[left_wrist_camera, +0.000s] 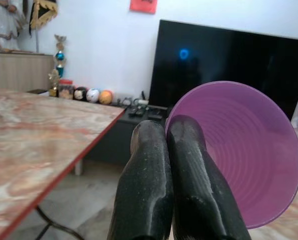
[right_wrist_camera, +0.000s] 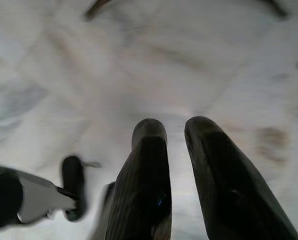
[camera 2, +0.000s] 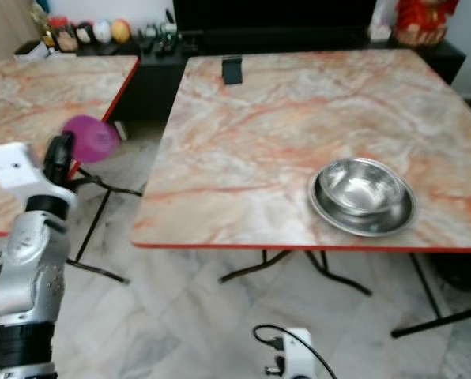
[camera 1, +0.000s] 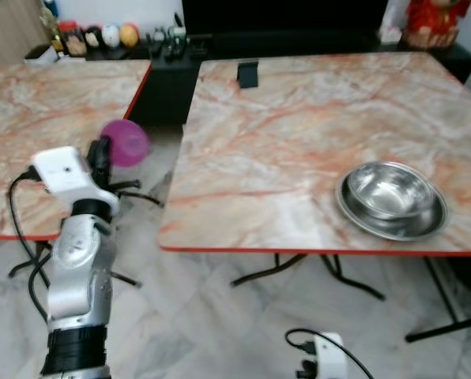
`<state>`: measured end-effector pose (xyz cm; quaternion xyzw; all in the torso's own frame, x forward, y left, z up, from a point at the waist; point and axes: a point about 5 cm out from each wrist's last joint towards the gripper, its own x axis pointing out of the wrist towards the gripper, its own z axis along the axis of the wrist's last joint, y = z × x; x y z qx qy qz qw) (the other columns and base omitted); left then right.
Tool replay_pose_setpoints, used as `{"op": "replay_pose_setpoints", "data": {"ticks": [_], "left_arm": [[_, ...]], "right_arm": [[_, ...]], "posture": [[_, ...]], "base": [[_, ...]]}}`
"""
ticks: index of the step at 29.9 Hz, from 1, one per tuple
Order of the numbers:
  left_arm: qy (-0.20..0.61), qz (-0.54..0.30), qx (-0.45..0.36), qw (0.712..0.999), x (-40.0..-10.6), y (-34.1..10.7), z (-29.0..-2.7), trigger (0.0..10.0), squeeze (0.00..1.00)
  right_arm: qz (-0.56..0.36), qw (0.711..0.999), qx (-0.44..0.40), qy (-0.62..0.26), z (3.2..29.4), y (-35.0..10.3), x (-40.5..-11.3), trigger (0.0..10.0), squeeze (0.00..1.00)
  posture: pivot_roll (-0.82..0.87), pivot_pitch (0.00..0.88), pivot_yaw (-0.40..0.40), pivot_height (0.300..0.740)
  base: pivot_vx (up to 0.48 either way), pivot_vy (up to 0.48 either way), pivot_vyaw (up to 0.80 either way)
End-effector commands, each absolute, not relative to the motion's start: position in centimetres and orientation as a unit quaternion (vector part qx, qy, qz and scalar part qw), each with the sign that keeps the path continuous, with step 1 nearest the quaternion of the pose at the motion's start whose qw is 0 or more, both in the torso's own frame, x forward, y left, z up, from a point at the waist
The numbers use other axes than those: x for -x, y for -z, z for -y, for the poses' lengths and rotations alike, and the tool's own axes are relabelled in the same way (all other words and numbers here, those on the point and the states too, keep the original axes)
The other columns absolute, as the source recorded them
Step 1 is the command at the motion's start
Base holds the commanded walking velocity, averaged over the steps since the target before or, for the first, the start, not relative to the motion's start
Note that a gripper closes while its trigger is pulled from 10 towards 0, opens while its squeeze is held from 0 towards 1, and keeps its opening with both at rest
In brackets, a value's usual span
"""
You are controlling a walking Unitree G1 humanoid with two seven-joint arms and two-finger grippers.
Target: Setting the table
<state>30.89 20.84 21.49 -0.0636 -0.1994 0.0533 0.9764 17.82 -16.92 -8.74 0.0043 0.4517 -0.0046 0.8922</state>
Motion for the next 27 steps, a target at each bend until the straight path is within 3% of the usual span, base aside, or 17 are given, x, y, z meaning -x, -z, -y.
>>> {"op": "replay_pose_setpoints", "data": {"ticks": [1,9,24,27], "left_arm": [[-0.068,0.192,0.037,0.978,-30.5,-21.0,-22.1,10.0,0.00],[-0.095,0.188,-0.008,0.977,-29.6,-21.0,-24.5,10.0,0.00],[-0.088,0.186,-0.020,0.978,-29.8,-21.0,-24.5,10.0,0.00],[-0.077,0.176,-0.034,0.981,-29.8,-20.8,-24.5,10.0,0.00]], "right_arm": [[-0.455,0.891,-0.015,-0.004,15.8,8.9,-17.7,10.0,0.00],[-0.454,0.891,-0.012,-0.001,16.1,8.8,-17.8,10.0,0.00],[-0.450,0.893,-0.015,0.000,16.2,8.7,-17.9,10.0,0.00],[-0.450,0.893,-0.015,0.000,16.3,8.7,-17.9,10.0,0.00]], "posture": [[0.01,0.061,0.020,0.740],[0.02,0.068,0.010,0.740],[0.02,0.070,0.008,0.740],[0.01,0.072,0.010,0.740]], "base": [[0.000,-0.442,0.00],[0.000,-0.442,0.00],[0.000,-0.437,0.00],[0.000,0.000,0.00]]}}
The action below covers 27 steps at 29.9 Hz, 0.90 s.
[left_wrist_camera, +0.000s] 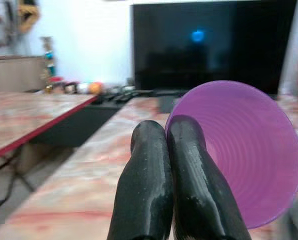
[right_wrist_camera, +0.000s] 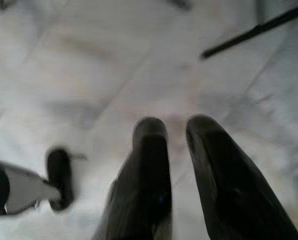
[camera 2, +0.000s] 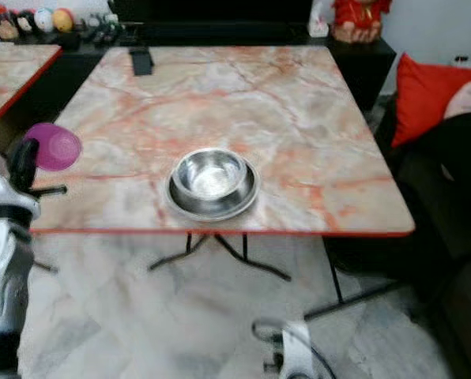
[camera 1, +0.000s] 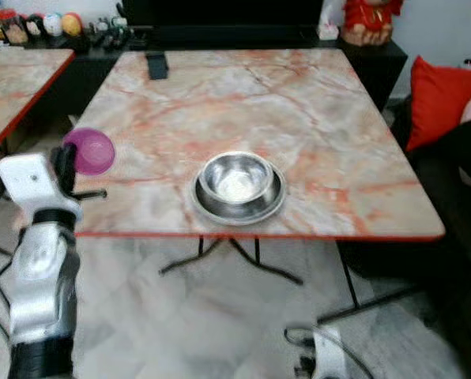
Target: Setting the table
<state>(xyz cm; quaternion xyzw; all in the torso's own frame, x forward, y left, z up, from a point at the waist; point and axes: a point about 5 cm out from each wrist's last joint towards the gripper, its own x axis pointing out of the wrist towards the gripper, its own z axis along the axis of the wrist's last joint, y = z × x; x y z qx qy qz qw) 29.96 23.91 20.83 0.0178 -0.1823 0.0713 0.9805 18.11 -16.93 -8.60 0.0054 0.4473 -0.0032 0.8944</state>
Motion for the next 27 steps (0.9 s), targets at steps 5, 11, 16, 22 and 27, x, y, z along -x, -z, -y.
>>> {"op": "replay_pose_setpoints", "data": {"ticks": [5,11,16,22,27], "left_arm": [[-0.069,0.169,-0.050,0.982,-29.7,-20.7,-24.9,10.0,0.00],[-0.077,0.171,-0.045,0.981,-29.5,-21.0,-25.8,10.0,0.00],[-0.076,0.171,-0.037,0.982,-29.7,-20.9,-25.8,10.0,0.00],[-0.086,0.174,-0.025,0.981,-29.9,-21.2,-26.0,10.0,0.00],[-0.096,0.173,-0.017,0.980,-29.9,-21.2,-26.4,10.0,0.00]], "right_arm": [[-0.450,0.893,-0.015,0.000,16.3,8.7,-17.9,10.0,0.00],[-0.449,0.893,-0.013,-0.003,16.3,8.7,-18.0,10.0,0.00],[-0.450,0.893,-0.012,-0.006,16.3,8.7,-18.0,10.0,0.00],[-0.451,0.893,-0.012,-0.007,16.2,8.7,-18.0,10.0,0.00],[-0.450,0.893,-0.013,-0.007,16.1,8.7,-18.0,10.0,0.00]], "posture": [[0.01,0.073,0.007,0.740],[0.02,0.067,0.003,0.740],[0.01,0.051,0.008,0.740],[0.02,0.048,0.011,0.740],[0.02,0.057,0.012,0.740]], "base": [[0.000,0.000,0.00],[0.000,0.000,0.00],[0.000,0.000,0.00],[0.000,0.000,0.00],[0.326,0.000,0.00]]}}
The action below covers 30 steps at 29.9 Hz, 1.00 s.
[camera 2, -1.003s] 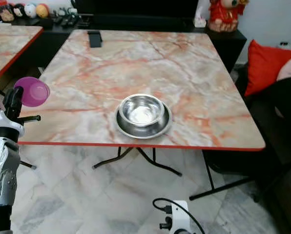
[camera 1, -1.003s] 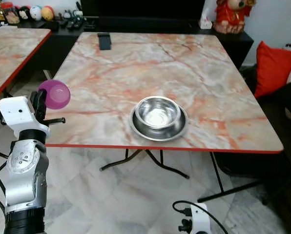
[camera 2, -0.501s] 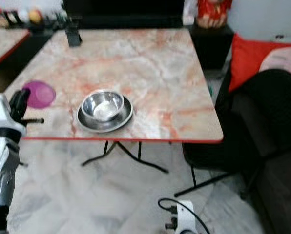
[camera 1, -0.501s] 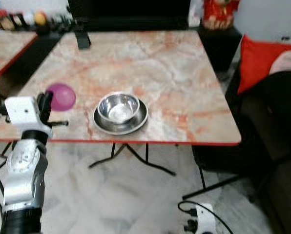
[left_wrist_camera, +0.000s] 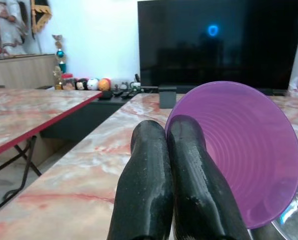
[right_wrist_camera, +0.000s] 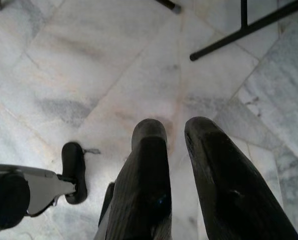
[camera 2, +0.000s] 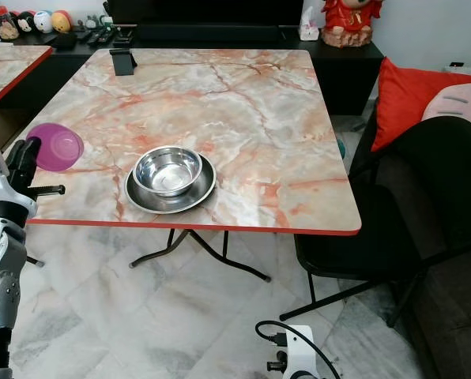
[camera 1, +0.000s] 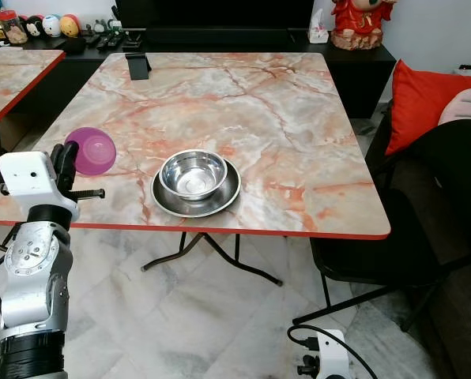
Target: Setting the table
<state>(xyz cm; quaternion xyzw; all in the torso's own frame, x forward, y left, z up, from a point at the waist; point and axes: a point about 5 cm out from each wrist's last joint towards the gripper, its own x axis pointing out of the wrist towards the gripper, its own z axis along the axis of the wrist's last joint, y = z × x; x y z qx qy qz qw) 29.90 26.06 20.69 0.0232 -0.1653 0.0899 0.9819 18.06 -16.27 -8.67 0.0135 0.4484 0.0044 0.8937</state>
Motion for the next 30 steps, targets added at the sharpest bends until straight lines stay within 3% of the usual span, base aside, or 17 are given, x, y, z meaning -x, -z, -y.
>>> {"op": "replay_pose_setpoints", "data": {"ticks": [1,13,24,30], "left_arm": [[-0.097,0.173,-0.017,0.980,-29.9,-21.2,-26.4,10.0,0.00],[-0.089,0.180,-0.005,0.980,-30.2,-21.6,-26.1,10.0,0.00],[0.000,0.148,0.056,0.987,-31.0,-22.8,-25.0,10.0,0.00],[-0.016,0.106,0.047,0.993,-31.4,-23.1,-26.0,10.0,0.00]], "right_arm": [[-0.450,0.893,-0.013,-0.007,16.1,8.7,-18.0,10.0,0.00],[-0.453,0.892,-0.012,-0.009,16.1,8.7,-17.9,10.0,0.00],[-0.453,0.891,-0.010,-0.012,16.1,8.7,-18.0,10.0,0.00],[-0.454,0.891,-0.010,-0.013,16.1,8.7,-18.0,10.0,0.00]], "posture": [[0.02,0.057,0.012,0.740],[0.02,0.072,0.009,0.740],[0.02,0.079,0.008,0.740],[0.03,0.082,0.010,0.740]], "base": [[0.349,0.000,0.00],[0.360,0.000,0.00],[0.000,0.000,0.00],[0.000,0.000,0.00]]}}
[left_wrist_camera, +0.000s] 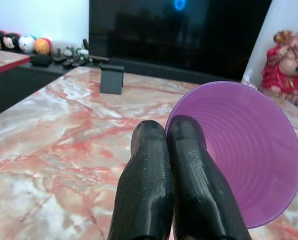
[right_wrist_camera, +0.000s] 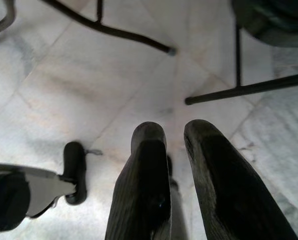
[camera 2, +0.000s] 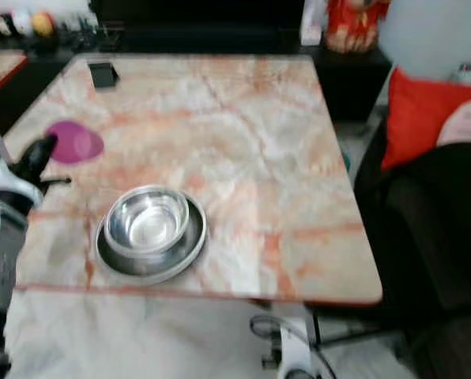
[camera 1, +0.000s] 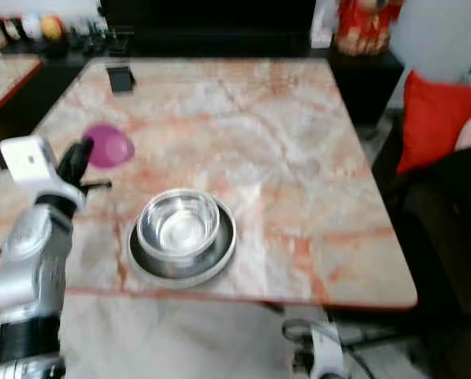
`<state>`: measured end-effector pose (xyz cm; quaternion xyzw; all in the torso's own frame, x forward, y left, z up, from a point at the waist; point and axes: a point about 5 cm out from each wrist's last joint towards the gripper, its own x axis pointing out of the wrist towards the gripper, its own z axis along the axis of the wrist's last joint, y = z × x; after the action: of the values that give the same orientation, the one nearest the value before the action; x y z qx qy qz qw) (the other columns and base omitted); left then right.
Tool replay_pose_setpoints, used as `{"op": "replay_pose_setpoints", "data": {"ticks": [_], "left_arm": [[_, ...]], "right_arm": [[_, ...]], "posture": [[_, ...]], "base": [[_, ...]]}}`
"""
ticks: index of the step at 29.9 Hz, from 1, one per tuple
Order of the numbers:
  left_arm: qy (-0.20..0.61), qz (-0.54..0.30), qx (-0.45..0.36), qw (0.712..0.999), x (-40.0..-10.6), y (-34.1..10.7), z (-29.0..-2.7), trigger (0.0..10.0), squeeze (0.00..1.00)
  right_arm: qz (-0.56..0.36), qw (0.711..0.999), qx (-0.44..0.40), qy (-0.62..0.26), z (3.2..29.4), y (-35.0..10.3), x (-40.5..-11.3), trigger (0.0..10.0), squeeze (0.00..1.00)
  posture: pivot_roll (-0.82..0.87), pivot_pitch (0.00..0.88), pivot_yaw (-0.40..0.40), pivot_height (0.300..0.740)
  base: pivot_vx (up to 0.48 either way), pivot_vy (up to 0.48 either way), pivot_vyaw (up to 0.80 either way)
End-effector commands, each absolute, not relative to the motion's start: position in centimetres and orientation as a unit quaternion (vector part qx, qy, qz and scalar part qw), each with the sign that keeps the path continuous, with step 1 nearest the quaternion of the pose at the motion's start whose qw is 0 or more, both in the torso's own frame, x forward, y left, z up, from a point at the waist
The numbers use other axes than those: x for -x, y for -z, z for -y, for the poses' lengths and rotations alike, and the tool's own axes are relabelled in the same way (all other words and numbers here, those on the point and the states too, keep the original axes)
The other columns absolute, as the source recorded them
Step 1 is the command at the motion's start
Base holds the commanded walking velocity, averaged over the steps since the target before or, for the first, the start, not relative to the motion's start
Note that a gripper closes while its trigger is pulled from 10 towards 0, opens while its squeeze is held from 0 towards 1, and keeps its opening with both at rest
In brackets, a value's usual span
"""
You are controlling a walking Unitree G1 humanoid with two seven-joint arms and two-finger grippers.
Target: Setting the table
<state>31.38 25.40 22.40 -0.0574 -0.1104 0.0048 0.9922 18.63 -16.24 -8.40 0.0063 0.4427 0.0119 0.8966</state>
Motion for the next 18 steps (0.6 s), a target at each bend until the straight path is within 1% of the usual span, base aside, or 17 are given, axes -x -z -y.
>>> {"op": "replay_pose_setpoints", "data": {"ticks": [1,5,8,11,15,16,17,18], "left_arm": [[-0.024,0.100,0.058,0.993,-31.6,-23.2,-26.2,10.0,0.00],[-0.070,0.065,0.077,0.992,-31.9,-23.2,-27.1,10.0,0.00],[-0.082,0.055,0.079,0.992,-32.0,-23.3,-27.2,10.0,0.00],[-0.116,0.004,0.099,0.988,-32.2,-22.3,-27.7,10.0,0.00],[-0.118,-0.069,0.108,0.985,-32.3,-20.6,-27.6,10.0,0.00],[-0.118,-0.069,0.108,0.985,-32.3,-20.6,-27.6,10.0,0.00],[-0.118,-0.094,0.109,0.983,-32.1,-20.0,-27.6,10.0,0.00],[-0.118,-0.094,0.109,0.983,-32.1,-20.0,-27.6,10.0,0.00]], "right_arm": [[-0.454,0.891,-0.010,-0.013,16.1,8.7,-18.0,10.0,0.00],[-0.454,0.891,-0.011,-0.014,16.0,8.7,-18.1,10.0,0.00],[-0.454,0.891,-0.011,-0.014,15.9,8.7,-18.1,10.0,0.00],[-0.454,0.891,-0.012,-0.015,15.8,8.7,-18.2,10.0,0.00],[-0.455,0.890,-0.012,-0.017,15.8,8.7,-18.2,10.0,0.00],[-0.455,0.890,-0.012,-0.017,15.8,8.7,-18.2,10.0,0.00],[-0.457,0.889,-0.012,-0.018,15.8,8.7,-18.1,10.0,0.00],[-0.457,0.889,-0.012,-0.018,15.8,8.7,-18.1,10.0,0.00]], "posture": [[0.02,0.085,0.013,0.740],[0.03,0.091,0.015,0.740],[0.03,0.096,0.016,0.740],[0.03,0.097,0.020,0.740],[0.03,0.097,0.020,0.740],[0.03,0.097,0.020,0.740],[0.03,0.093,0.026,0.740],[0.03,0.093,0.026,0.740]], "base": [[0.000,0.000,0.00],[0.000,0.000,0.00],[0.000,0.000,0.00],[0.000,0.000,0.00],[0.000,0.000,0.00],[0.000,0.000,0.00],[0.000,0.000,0.00],[0.000,0.000,0.00]]}}
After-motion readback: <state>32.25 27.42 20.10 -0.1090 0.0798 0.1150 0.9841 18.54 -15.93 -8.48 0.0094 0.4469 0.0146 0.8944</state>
